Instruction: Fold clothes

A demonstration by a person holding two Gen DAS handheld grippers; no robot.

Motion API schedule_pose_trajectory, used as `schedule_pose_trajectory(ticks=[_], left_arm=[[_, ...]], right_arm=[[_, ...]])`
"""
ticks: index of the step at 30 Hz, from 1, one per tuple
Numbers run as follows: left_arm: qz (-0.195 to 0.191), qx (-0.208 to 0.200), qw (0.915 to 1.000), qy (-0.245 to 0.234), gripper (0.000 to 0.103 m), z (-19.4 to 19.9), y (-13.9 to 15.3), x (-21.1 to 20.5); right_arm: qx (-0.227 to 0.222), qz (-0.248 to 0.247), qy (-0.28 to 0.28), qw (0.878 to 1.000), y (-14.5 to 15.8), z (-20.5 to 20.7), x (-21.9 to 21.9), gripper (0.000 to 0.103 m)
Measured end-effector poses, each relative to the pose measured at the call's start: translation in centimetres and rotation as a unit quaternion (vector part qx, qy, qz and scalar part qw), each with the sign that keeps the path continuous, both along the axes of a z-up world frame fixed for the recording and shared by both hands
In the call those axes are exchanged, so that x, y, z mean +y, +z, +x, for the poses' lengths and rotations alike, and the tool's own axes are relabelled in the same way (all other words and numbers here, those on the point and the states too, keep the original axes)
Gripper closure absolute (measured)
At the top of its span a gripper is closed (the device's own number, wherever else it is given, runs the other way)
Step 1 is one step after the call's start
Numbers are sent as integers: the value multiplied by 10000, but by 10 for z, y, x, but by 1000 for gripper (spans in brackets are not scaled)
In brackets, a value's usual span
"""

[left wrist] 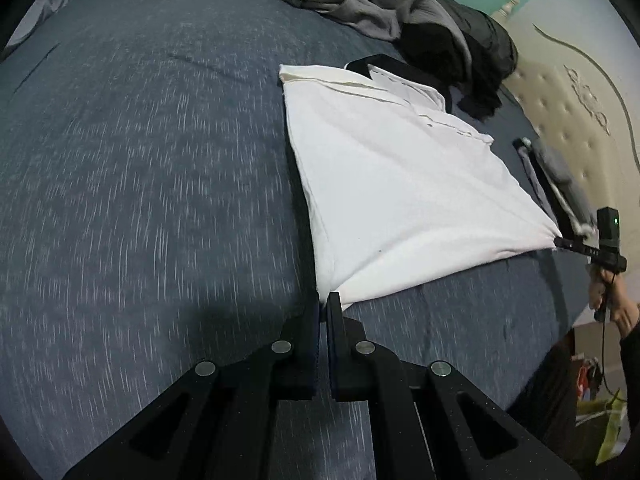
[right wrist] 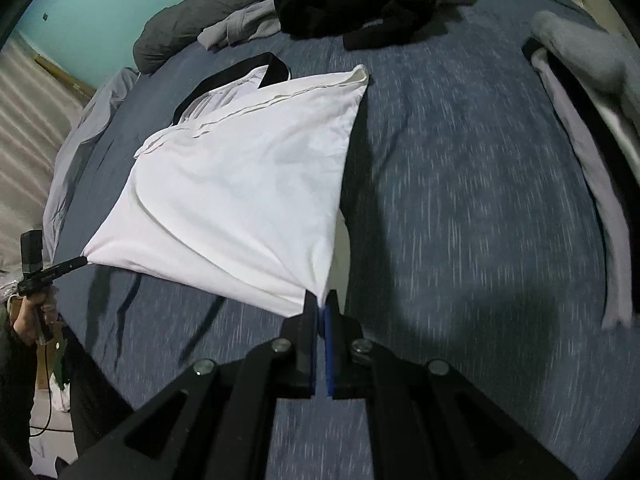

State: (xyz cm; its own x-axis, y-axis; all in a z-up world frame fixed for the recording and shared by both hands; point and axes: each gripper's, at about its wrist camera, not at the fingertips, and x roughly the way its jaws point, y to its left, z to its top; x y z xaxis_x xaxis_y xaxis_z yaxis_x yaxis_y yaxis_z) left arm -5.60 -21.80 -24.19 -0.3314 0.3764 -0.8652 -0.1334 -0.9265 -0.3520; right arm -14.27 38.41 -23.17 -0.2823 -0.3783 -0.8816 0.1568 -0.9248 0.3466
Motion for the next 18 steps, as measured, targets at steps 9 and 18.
schedule_pose_trajectory(ticks=[9,18], left_arm=[[-20,-184,9997,-141,100,55,-8,2],[-162,-313,9993,-124,99,54,-26,11]], right_arm=[[-272,70,209,9994,-17,58,1,101],[-324,8,152,9994,-33,56,-4,100]])
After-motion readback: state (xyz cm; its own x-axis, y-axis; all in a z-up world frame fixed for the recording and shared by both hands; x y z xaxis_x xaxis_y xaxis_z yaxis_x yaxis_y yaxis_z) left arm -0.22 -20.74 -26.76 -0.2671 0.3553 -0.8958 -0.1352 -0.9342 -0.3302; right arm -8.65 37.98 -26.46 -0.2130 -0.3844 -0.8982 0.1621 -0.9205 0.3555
